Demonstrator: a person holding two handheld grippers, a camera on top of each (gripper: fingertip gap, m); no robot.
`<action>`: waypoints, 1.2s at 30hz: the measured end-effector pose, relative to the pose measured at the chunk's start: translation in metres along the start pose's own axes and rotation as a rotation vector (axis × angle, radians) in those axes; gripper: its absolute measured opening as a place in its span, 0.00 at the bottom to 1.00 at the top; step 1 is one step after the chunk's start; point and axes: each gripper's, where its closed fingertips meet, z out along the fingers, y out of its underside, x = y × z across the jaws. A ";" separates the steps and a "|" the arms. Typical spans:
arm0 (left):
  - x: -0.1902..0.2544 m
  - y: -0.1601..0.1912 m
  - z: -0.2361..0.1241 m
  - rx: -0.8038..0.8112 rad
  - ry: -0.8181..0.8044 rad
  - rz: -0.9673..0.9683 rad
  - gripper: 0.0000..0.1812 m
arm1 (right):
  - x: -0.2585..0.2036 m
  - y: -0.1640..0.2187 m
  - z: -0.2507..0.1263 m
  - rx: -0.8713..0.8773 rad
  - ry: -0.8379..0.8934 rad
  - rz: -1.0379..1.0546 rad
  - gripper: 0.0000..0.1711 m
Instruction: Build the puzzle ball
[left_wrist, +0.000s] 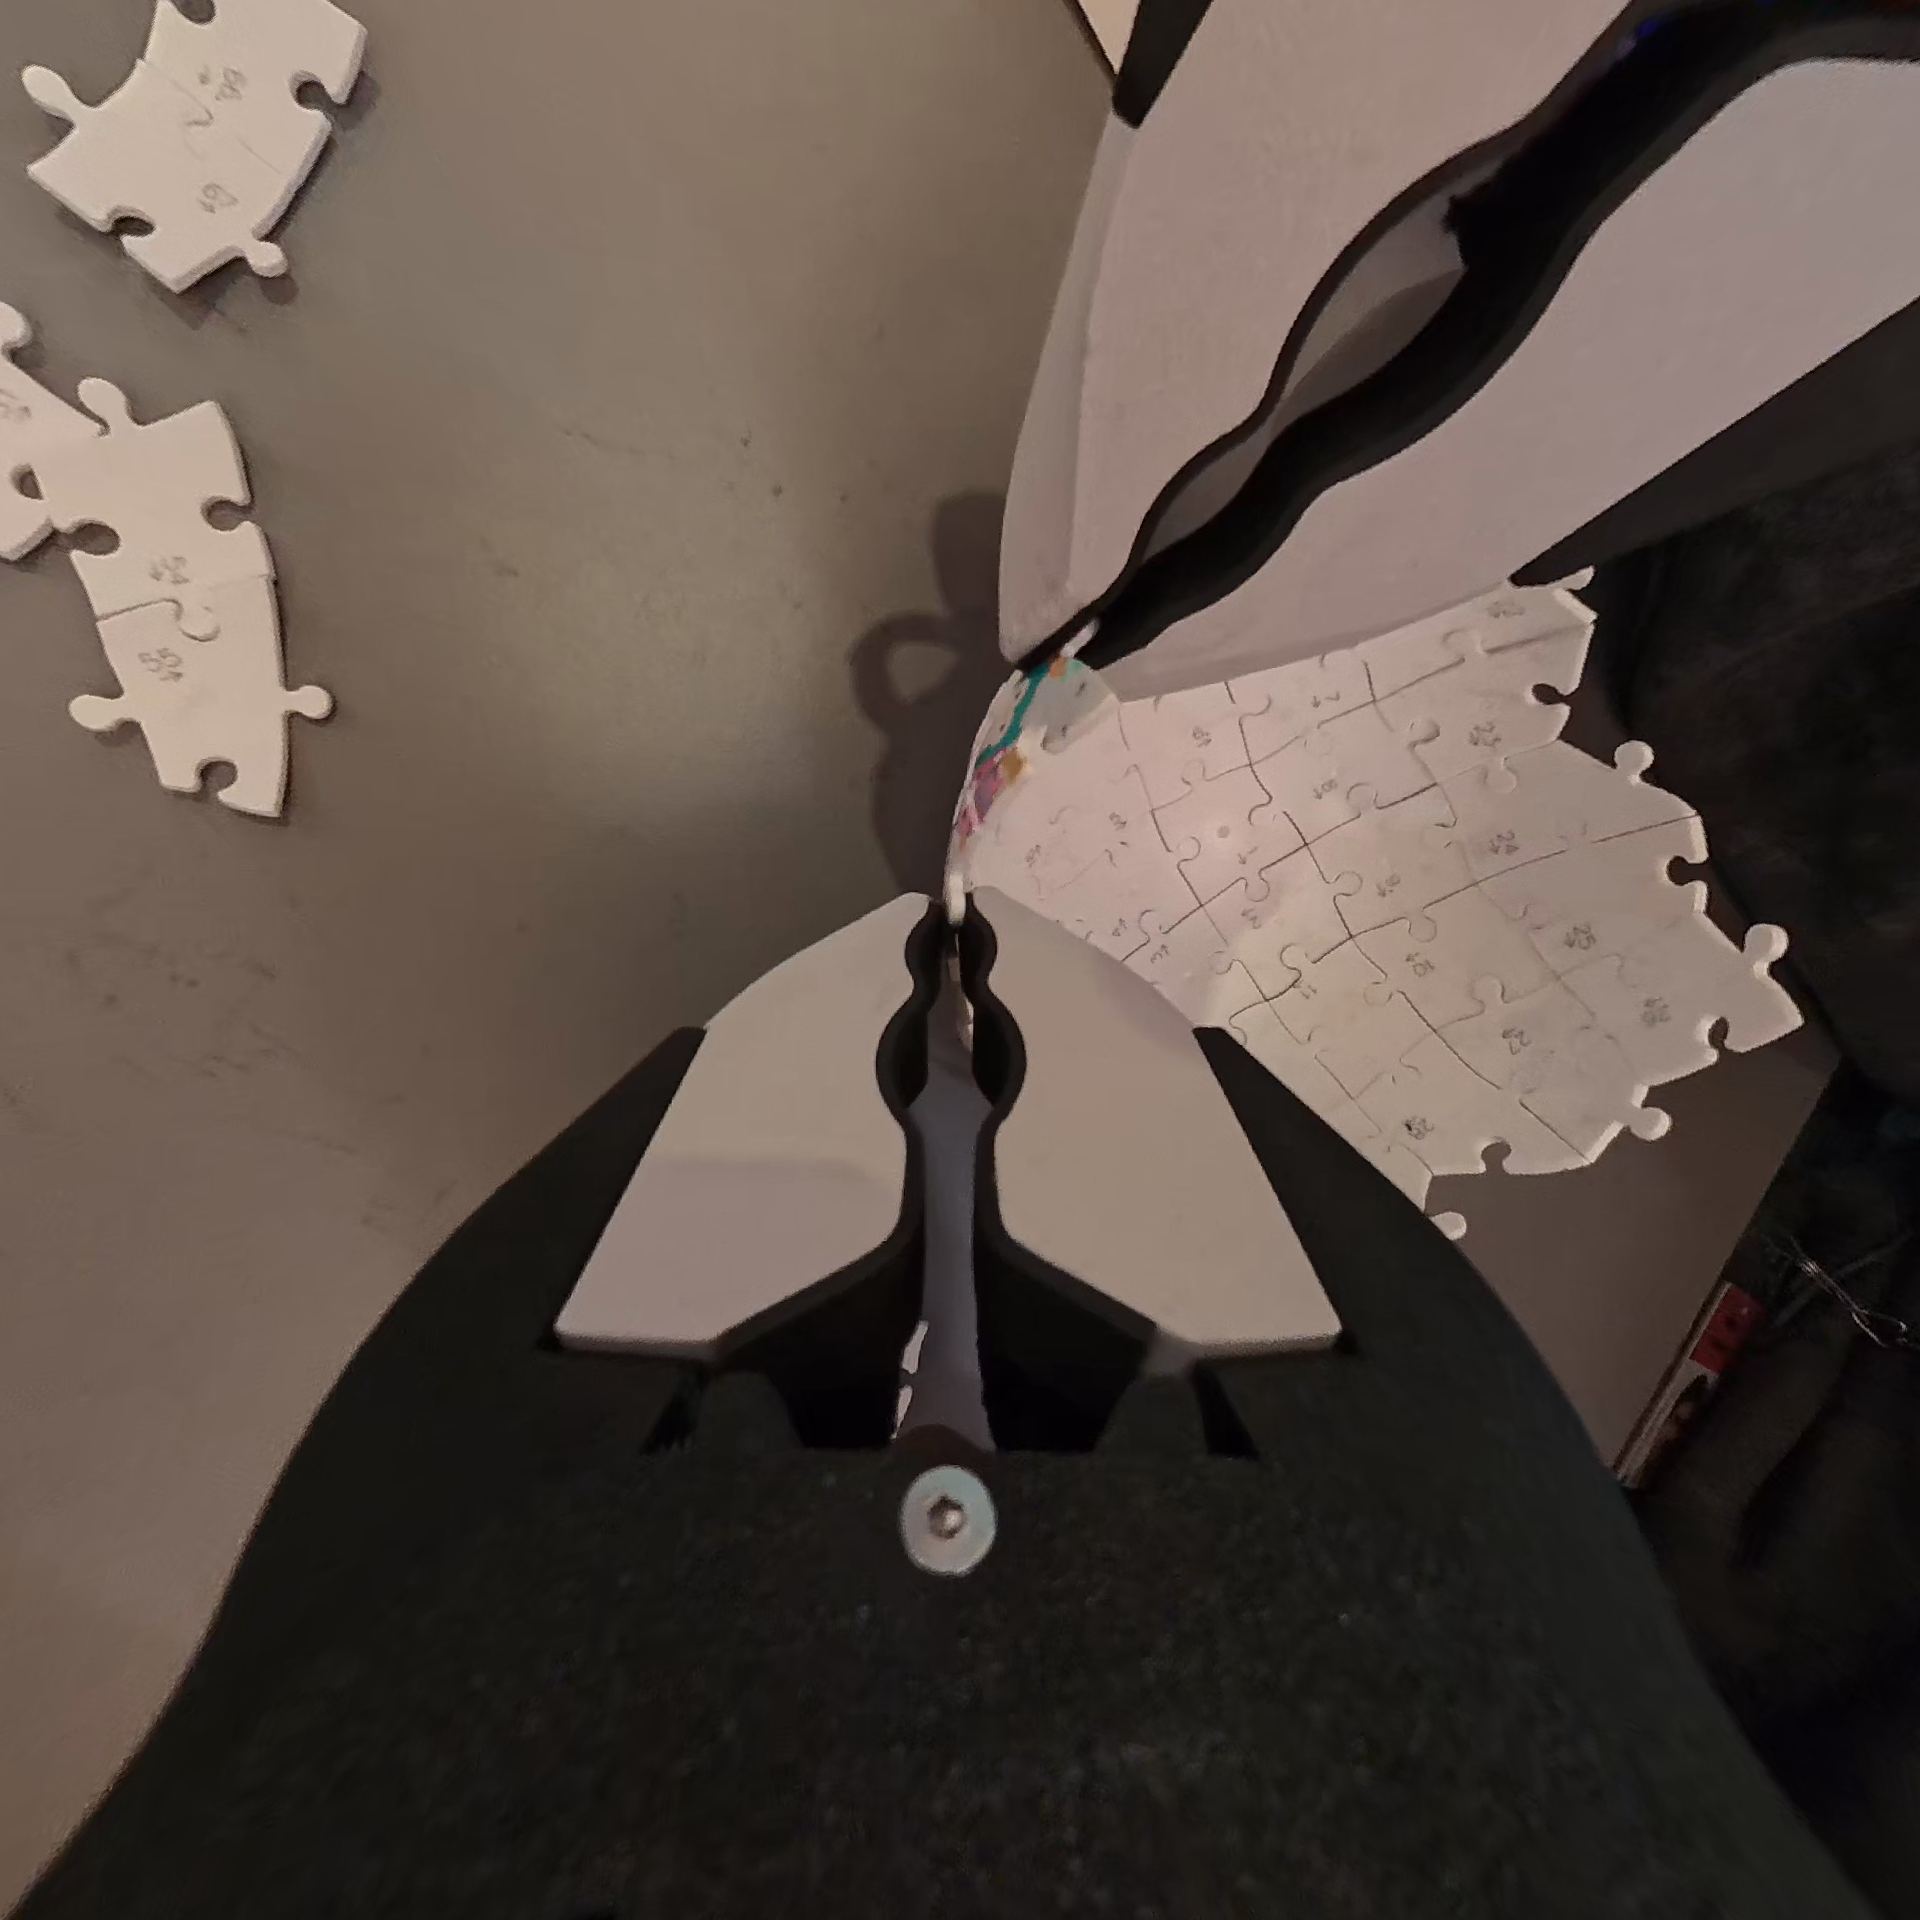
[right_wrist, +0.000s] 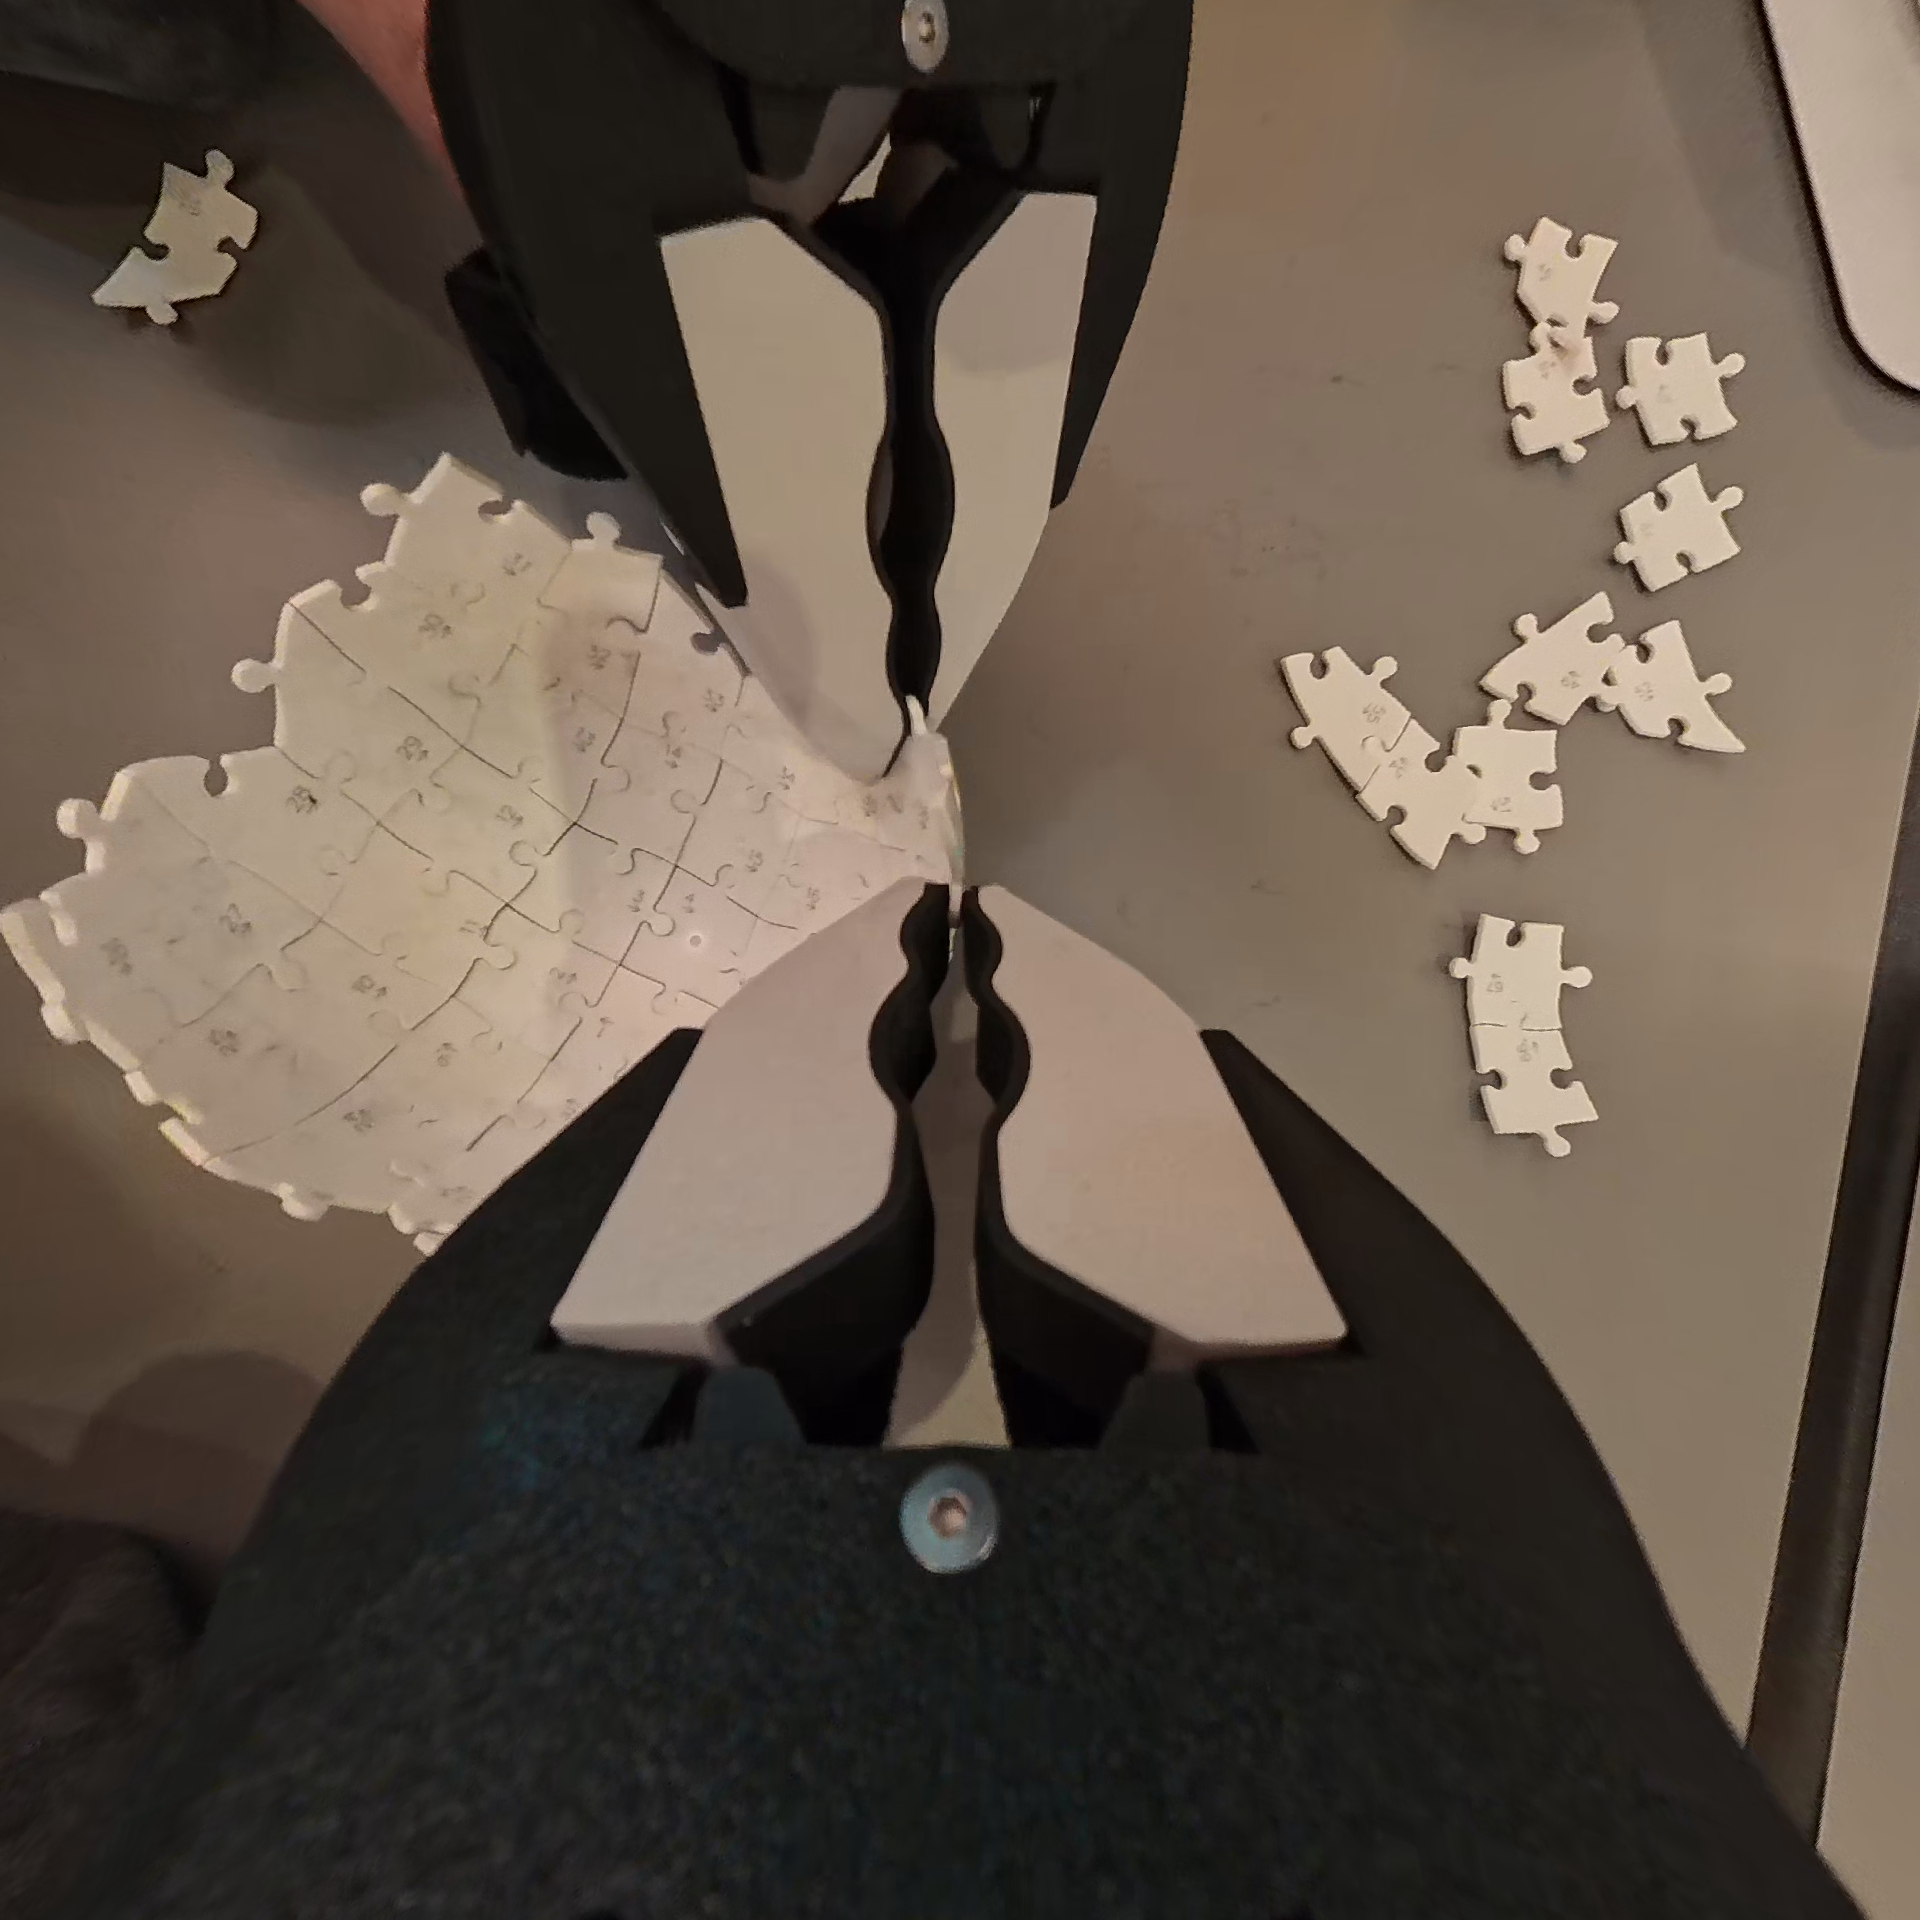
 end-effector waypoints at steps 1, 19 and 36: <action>0.000 0.000 0.000 -0.001 -0.002 0.001 0.01 | 0.000 0.000 0.000 -0.001 0.001 -0.001 0.01; 0.001 -0.005 0.008 -0.053 -0.119 0.130 0.13 | -0.001 0.000 0.000 -0.022 0.024 -0.029 0.01; 0.005 -0.015 0.016 -0.045 -0.003 0.137 0.02 | -0.001 0.002 0.001 -0.020 0.028 -0.048 0.01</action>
